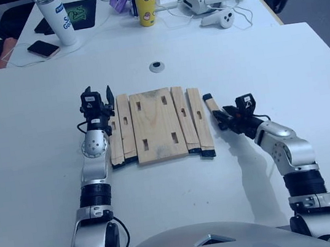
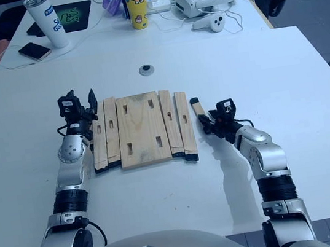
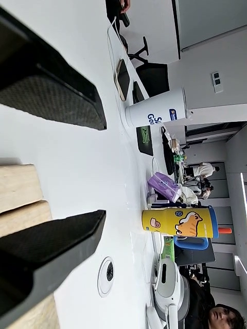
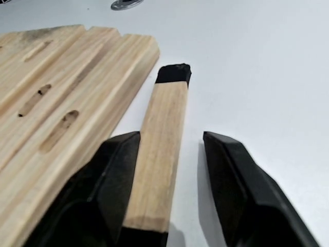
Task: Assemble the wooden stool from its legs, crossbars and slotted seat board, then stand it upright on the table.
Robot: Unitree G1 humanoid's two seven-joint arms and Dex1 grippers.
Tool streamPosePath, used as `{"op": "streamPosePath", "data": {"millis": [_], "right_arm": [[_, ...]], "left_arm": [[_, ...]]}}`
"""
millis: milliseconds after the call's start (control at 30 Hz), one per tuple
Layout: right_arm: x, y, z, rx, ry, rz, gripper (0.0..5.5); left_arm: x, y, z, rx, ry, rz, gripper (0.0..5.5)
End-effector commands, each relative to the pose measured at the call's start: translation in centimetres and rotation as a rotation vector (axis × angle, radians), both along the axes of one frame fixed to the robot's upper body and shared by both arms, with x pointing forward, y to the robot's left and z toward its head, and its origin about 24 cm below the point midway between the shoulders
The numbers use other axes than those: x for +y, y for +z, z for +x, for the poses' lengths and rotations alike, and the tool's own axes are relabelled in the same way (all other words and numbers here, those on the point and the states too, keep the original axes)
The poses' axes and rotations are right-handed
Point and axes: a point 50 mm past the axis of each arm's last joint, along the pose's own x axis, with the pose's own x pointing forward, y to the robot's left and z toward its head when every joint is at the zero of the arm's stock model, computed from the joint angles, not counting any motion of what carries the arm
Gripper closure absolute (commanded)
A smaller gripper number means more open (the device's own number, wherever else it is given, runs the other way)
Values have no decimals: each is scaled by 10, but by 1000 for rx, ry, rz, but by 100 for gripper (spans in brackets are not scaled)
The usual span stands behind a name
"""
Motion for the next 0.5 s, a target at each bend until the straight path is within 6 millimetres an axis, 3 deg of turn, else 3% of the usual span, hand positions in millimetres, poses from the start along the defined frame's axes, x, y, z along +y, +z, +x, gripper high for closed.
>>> {"op": "streamPosePath", "data": {"millis": [33, 300, 500], "right_arm": [[2, -10, -8, 46, -21, 9, 322], [11, -10, -12, 21, -26, 21, 322], [15, -26, -20, 85, -32, -88, 322]], "left_arm": [[1, -3, -1, 17, -4, 6, 261], [-1, -6, -3, 27, -20, 10, 261], [-2, -6, -2, 30, -29, 14, 261]]}}
